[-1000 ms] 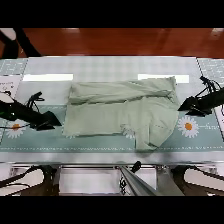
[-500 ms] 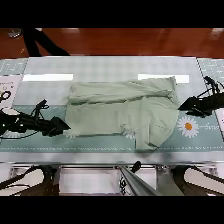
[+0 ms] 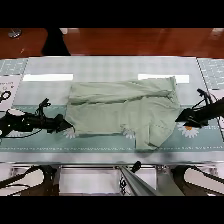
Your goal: Fold the shirts.
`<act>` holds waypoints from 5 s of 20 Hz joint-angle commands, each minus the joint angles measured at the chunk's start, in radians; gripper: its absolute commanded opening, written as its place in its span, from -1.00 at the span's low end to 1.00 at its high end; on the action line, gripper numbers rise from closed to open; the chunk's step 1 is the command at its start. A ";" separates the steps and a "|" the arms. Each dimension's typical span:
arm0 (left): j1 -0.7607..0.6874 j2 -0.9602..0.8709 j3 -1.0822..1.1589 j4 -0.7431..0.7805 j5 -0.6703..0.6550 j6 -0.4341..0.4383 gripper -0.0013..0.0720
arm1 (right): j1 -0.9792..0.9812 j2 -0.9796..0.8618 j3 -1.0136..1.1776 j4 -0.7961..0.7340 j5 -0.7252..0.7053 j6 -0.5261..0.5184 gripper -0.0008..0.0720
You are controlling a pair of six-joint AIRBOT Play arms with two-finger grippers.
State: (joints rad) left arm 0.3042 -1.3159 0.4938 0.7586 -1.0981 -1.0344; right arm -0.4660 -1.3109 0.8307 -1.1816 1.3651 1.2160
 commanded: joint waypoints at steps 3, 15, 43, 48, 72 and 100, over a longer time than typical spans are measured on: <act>-0.003 -0.003 0.000 0.003 -0.012 0.001 -0.92 | 0.000 0.007 -0.140 0.074 -0.022 -0.033 0.65; -0.003 -0.003 0.000 0.000 0.007 0.001 -0.92 | 0.000 0.191 -0.315 0.108 -0.129 0.001 0.43; -0.106 0.065 0.457 -0.176 0.165 0.035 -0.92 | 0.068 0.051 0.148 0.412 -0.285 -0.002 -0.91; -0.175 -0.172 0.655 -0.175 0.167 -0.007 -0.92 | 0.174 -0.194 0.376 0.409 -0.438 0.059 -0.91; -0.024 -0.417 0.818 -0.167 -0.081 -0.076 0.02 | 0.015 -0.439 0.670 0.059 -0.176 0.111 0.72; -0.676 -0.171 0.816 -0.168 0.339 -0.098 -0.92 | 0.266 -0.138 0.670 0.052 -0.010 0.165 -0.91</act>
State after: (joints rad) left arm -0.1883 -1.4933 1.3113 0.5873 -0.9554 -1.1122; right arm -0.2485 -1.5600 1.5002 -0.9871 1.2961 1.3273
